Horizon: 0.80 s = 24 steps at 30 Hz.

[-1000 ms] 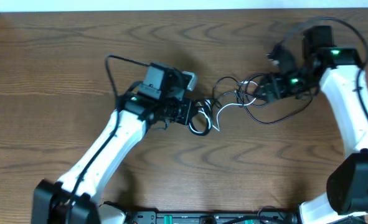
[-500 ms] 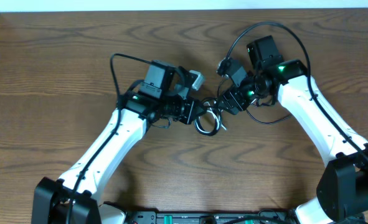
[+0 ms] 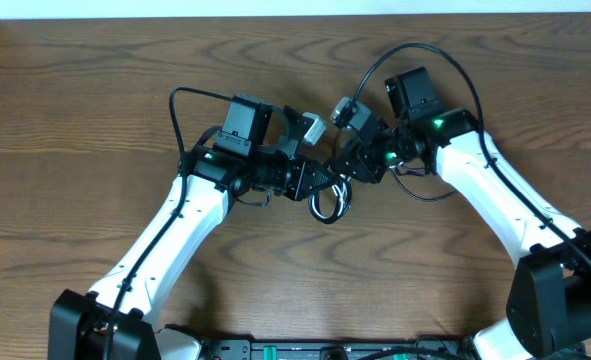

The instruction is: Untangle cables

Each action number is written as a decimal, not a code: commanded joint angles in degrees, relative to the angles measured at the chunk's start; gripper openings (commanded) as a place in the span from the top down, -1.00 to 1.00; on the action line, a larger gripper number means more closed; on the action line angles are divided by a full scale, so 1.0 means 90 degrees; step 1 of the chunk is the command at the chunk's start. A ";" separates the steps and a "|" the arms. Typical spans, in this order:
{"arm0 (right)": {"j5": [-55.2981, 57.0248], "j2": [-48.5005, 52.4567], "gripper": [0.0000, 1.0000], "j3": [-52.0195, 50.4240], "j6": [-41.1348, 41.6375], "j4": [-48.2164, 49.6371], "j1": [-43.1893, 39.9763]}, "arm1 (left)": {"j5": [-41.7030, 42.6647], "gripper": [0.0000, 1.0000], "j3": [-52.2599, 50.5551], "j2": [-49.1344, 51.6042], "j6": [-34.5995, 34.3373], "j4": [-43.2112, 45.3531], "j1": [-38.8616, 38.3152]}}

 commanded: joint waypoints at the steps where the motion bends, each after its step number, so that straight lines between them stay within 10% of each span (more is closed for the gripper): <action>1: 0.0775 -0.0095 0.85 -0.0194 0.0483 0.0155 0.0039 | -0.0299 0.85 0.0049 -0.0119 0.0117 -0.0221 -0.0019; 7: 0.3922 -0.0114 0.98 -0.0197 0.2453 -0.0012 -0.0138 | -0.2392 0.68 0.0049 -0.0117 0.0262 -0.0760 -0.0019; 9: 0.4639 -0.0172 0.98 -0.0192 0.3371 -0.0338 -0.0364 | -0.2951 -0.06 0.0046 -0.0117 0.0279 -0.0763 -0.0019; 10: 0.4852 -0.0209 0.98 -0.0189 0.3653 -0.0481 -0.0539 | -0.3334 -0.83 0.0046 -0.0117 0.0279 -0.0763 -0.0019; 18: 0.3694 -0.0231 0.98 -0.0192 0.3563 -0.0962 -0.0882 | -0.2572 -0.83 0.0036 0.0129 -0.0398 -0.0573 -0.0063; 24: 0.3691 -0.0231 0.97 -0.0192 0.3568 -0.0954 -0.0746 | -0.2419 -0.24 0.0036 0.0457 -0.0398 0.0049 -0.0714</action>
